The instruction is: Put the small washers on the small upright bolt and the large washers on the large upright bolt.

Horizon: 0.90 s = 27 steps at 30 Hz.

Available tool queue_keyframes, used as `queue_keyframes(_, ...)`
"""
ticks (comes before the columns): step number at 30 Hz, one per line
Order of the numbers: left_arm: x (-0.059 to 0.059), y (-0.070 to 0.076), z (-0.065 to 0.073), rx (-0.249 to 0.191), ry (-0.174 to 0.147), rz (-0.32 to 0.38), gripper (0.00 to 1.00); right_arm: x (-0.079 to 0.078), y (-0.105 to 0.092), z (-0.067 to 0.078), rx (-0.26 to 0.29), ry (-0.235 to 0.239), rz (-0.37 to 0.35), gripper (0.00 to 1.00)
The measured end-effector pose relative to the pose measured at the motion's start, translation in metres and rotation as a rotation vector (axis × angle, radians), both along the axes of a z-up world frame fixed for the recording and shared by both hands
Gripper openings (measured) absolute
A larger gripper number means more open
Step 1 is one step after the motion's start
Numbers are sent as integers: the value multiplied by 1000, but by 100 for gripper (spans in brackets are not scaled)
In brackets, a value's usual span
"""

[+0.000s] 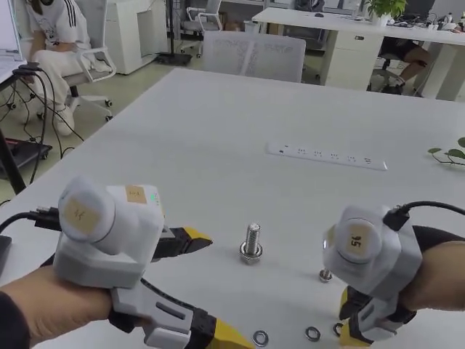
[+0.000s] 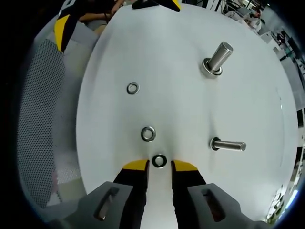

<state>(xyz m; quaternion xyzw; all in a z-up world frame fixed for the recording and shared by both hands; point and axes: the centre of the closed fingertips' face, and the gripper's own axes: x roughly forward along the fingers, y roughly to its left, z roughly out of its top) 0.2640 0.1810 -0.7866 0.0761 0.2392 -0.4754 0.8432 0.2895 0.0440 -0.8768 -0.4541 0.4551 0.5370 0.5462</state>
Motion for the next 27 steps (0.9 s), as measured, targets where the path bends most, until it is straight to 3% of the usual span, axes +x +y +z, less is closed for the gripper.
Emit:
queue_keyframes(6,0,1,0,-4,-1,2,91,0,0,0,-3,-10,15,15)
queue_keyframes(27,-1,-1,1,-12,0,-4,91,0,0,0,-6,-3,0,13)
